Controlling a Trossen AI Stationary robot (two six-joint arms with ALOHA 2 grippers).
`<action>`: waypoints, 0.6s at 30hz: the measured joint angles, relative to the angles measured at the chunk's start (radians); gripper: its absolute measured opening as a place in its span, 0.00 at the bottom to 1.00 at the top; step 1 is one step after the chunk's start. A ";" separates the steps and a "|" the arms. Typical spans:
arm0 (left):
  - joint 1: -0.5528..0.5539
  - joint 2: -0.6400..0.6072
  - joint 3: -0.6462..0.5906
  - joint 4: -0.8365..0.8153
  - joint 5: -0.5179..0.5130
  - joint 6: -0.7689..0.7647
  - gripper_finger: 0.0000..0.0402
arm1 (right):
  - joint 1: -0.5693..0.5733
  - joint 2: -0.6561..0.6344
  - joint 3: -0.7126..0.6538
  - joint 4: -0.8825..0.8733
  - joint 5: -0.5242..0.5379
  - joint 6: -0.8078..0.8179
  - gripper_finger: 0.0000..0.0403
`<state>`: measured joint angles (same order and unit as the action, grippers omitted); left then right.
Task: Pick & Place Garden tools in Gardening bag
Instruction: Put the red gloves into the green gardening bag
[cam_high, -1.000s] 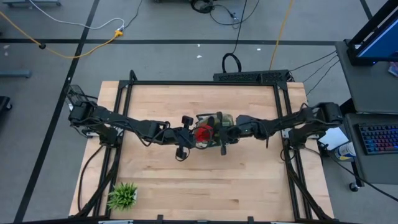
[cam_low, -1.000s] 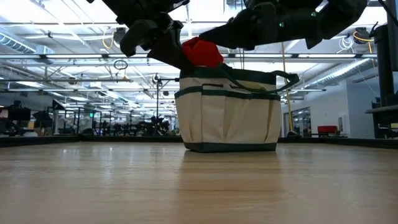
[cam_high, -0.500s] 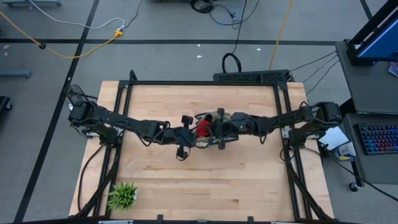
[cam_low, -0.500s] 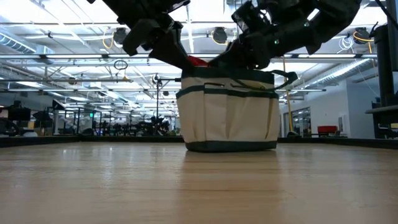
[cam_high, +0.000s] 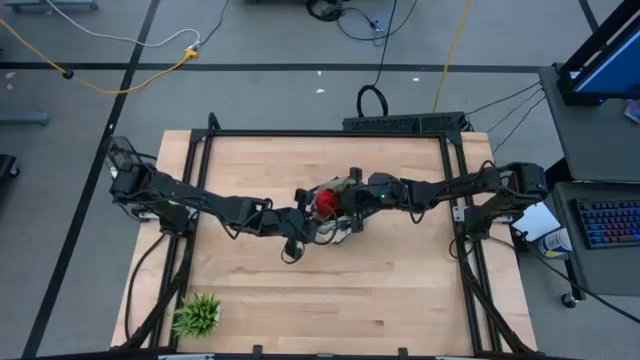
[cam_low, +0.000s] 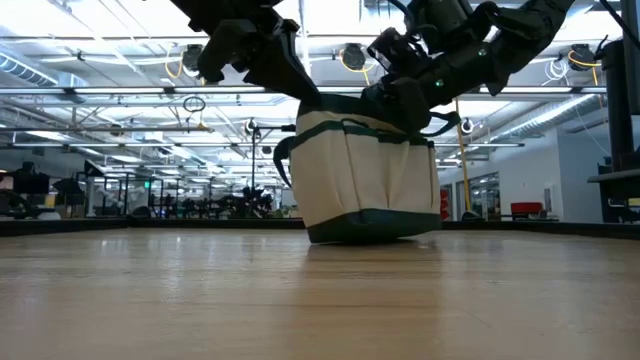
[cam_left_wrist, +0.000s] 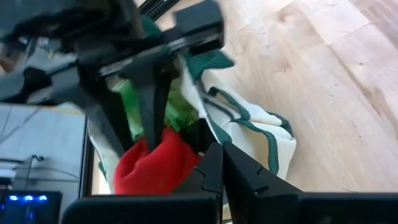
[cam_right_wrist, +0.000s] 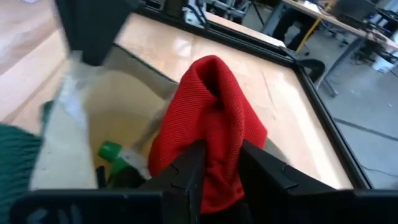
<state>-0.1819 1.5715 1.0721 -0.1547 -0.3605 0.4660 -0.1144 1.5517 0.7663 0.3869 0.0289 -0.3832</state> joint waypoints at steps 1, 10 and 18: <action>0.006 0.000 0.000 -0.006 0.000 -0.011 0.01 | 0.004 0.000 -0.001 0.001 -0.005 -0.006 0.22; 0.031 0.000 0.000 -0.056 -0.060 -0.042 0.01 | 0.048 0.003 -0.002 -0.033 -0.052 -0.224 0.22; 0.032 0.000 0.001 -0.087 -0.089 -0.047 0.01 | 0.057 0.003 -0.002 -0.035 0.001 -0.318 0.22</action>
<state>-0.1497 1.5715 1.0733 -0.2417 -0.4493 0.4190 -0.0570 1.5547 0.7639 0.3515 0.0296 -0.7008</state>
